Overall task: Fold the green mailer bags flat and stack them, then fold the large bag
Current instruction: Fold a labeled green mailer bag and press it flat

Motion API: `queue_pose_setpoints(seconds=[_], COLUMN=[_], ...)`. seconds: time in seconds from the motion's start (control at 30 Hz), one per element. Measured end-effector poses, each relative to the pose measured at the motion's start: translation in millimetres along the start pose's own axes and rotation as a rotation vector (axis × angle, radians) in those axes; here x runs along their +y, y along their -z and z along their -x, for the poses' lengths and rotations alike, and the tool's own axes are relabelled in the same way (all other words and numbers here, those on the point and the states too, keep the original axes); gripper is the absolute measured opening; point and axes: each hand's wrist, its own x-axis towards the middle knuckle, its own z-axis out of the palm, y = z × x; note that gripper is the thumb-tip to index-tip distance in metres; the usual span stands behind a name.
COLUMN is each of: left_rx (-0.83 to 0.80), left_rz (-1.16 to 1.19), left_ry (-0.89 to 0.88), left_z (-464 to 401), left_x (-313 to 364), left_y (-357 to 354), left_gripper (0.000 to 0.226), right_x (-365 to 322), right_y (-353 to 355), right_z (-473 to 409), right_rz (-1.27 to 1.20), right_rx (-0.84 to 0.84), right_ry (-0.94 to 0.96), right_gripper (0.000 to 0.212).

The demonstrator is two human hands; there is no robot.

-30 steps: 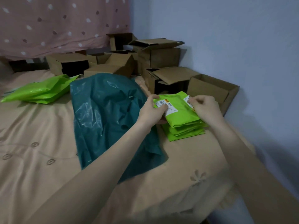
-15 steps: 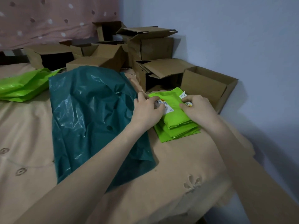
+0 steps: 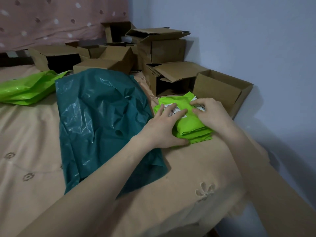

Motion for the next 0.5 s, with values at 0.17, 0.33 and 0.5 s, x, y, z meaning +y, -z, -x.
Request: queue_pose_setpoints(seconds=[0.17,0.33,0.5], left_rx=[-0.136,0.098,0.0], left_rz=[-0.066,0.159,0.004], left_ry=[0.04,0.103,0.113], left_z=[0.8,-17.7,-30.6], left_x=[-1.3,7.5,1.1], left_y=[11.6,8.7,-3.2], left_gripper=[0.1,0.062,0.056], right_x=[-2.1,-5.1,1.2], right_y=[-2.4,-6.7,-21.3], right_z=[2.6,7.3,9.8], right_rz=[0.03,0.088,-0.022], right_rx=[-0.032,0.088,-0.193], right_ry=[-0.006,0.181,0.156], right_gripper=[0.03,0.037,0.046])
